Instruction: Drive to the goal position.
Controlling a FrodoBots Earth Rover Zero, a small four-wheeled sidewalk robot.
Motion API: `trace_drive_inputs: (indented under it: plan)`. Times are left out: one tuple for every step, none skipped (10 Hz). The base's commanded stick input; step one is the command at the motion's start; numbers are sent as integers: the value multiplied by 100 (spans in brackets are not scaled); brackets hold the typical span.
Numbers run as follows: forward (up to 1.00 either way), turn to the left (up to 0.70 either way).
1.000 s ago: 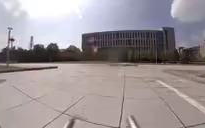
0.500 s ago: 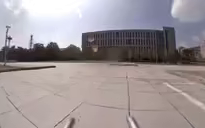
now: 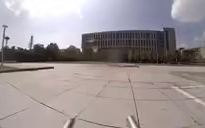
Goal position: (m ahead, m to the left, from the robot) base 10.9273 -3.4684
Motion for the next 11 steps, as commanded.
trace_drive_inputs:
  plan:
    - [70,5]
    - [70,5]
    - [70,5]
    - [70,5]
    - [70,5]
    - [70,5]
    - [70,5]
    - [70,5]
    - [70,-5]
    - [70,-30]
    - [70,-12]
